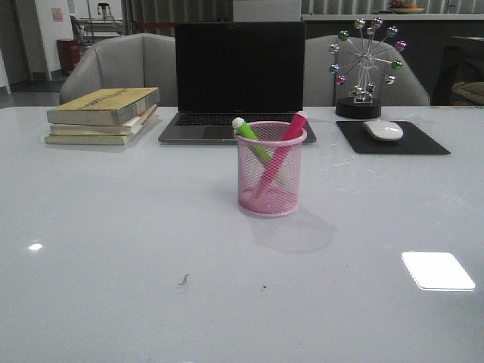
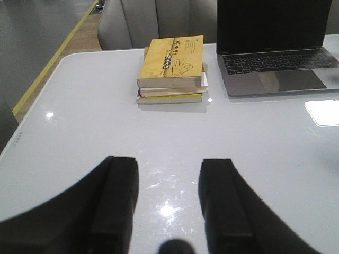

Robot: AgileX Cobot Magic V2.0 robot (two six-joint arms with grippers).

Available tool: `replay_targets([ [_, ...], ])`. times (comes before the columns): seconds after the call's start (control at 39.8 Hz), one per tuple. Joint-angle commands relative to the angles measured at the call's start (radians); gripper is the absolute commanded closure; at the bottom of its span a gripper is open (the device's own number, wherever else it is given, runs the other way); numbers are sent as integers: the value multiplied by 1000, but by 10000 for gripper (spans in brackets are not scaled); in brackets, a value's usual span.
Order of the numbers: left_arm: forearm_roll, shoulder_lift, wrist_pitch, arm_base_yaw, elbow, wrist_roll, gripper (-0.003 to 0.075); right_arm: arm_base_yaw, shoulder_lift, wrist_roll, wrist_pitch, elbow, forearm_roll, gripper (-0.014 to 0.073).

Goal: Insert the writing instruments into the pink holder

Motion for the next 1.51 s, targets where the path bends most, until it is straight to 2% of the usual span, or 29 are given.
replay_targets([
  [0.0, -3, -4, -95, 2, -33, -8, 365, -1, -2, -4, -77, -27, -3, 274],
  [0.48, -3, -4, -95, 2, -33, -8, 365, -1, -2, -4, -93, -27, 7, 283],
  [0.58, -3, -4, -95, 2, -33, -8, 365, -1, -2, -4, -93, -27, 16, 375],
  [0.7, -3, -4, -95, 2, -33, -8, 365, 2, -2, -4, -94, -27, 38, 543],
  [1.06, -3, -4, -95, 2, -33, -8, 365, 111, -2, -4, -118, -27, 55, 536],
  [1.48, -3, -4, -93, 2, -33, -8, 365, 113, -2, -4, -118, -27, 55, 536],
])
